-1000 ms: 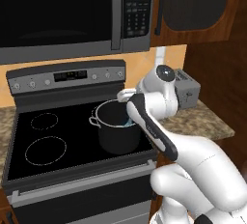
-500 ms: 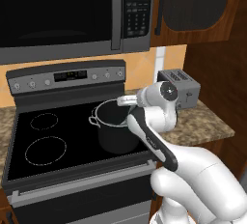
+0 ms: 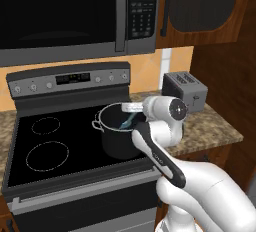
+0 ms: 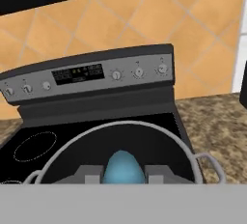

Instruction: Put the broccoli and broccoli in the pot. Retrieve the spatula and lightly stir the vegetables in the pot.

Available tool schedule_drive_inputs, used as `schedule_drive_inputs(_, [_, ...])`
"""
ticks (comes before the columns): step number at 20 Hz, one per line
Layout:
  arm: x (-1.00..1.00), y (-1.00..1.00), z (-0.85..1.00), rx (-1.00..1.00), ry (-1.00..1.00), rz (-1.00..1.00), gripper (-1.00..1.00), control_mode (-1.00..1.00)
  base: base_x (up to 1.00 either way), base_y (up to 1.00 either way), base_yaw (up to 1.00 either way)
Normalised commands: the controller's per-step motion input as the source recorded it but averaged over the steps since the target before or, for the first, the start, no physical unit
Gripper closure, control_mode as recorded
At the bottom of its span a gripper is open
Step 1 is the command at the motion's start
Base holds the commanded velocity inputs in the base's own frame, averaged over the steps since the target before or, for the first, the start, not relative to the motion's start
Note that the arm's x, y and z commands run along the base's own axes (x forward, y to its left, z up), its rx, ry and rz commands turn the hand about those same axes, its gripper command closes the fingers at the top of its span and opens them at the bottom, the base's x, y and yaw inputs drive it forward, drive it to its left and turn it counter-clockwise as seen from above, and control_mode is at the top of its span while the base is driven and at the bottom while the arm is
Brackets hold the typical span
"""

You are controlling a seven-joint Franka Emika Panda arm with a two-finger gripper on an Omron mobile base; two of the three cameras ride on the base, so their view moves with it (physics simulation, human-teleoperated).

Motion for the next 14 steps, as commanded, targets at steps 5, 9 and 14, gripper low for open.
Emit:
schedule_drive_inputs(5, [0.0,0.0,0.55,0.1,0.4,-0.01,1.0,-1.0,0.0,0.0,0.0])
schedule_drive_inputs(9, [-0.03,0.0,0.46,0.05,0.18,-0.01,1.0,-1.0,0.0,0.0,0.0])
schedule_drive_inputs(14, [0.0,0.02,-0.14,-0.01,-0.13,0.0,1.0,-1.0,0.0,0.0,0.0])
